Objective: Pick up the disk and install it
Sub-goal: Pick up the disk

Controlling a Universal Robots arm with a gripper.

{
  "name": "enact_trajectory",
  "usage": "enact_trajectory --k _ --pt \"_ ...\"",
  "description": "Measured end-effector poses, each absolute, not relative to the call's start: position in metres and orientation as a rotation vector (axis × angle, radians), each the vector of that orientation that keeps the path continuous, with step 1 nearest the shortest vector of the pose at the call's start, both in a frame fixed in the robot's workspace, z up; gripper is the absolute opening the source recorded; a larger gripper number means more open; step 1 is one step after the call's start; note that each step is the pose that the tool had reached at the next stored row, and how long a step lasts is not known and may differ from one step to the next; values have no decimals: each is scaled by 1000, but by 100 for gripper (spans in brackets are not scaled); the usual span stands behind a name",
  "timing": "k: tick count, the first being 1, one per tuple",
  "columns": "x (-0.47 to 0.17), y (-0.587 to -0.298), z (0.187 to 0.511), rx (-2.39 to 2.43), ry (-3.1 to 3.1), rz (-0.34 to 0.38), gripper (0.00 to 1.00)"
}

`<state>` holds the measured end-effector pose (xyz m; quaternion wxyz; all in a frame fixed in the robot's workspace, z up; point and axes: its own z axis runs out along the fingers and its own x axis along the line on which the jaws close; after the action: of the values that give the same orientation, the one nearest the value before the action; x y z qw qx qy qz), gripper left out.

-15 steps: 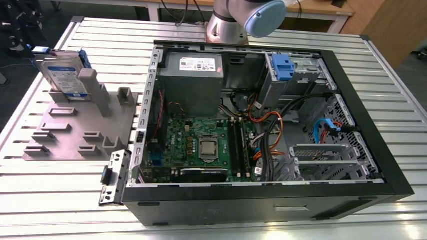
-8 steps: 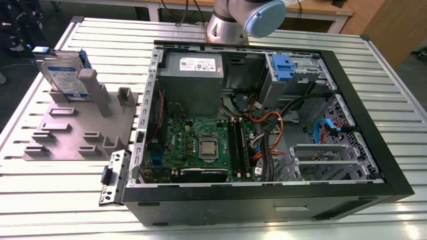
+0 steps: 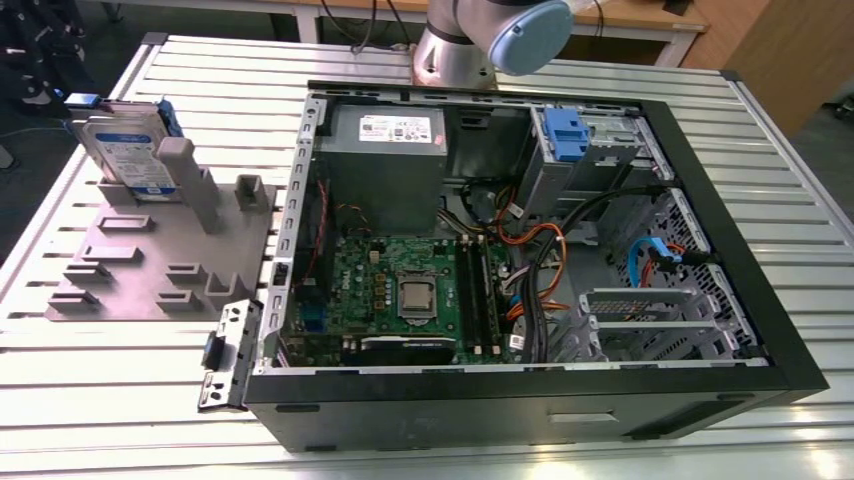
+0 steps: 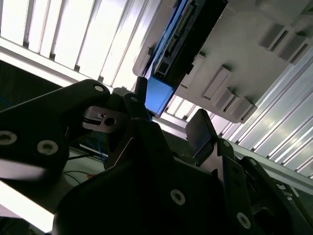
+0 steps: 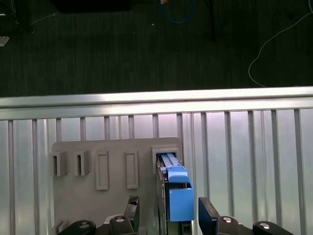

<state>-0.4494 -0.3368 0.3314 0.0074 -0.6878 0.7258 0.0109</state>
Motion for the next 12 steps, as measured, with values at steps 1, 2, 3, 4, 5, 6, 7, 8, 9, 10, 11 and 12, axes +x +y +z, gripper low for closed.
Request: enact_trajectory --k 1,2,3,4,5,6,7,8,9,10,11,12 --pt "-450 -336 331 -2151 2269 34 59" --pt "-450 -336 330 -2151 2269 34 59" --pt "-450 -335 329 -2151 2269 34 59" --pt "-450 -334 328 -2151 2269 34 59" --pt "-450 -334 328 -2152 2268 34 59" --pt "-450 -333 327 -2152 2268 34 59" --pt "-451 -333 326 -2153 2267 34 59" --pt "-451 -332 325 -2153 2267 34 59" --pt "-452 -332 324 -2154 2266 34 59" --pt "-453 -332 323 -2155 2266 34 59" --pt "-454 -332 322 -2155 2265 34 59" --pt "-455 -332 320 -2157 2264 34 59"
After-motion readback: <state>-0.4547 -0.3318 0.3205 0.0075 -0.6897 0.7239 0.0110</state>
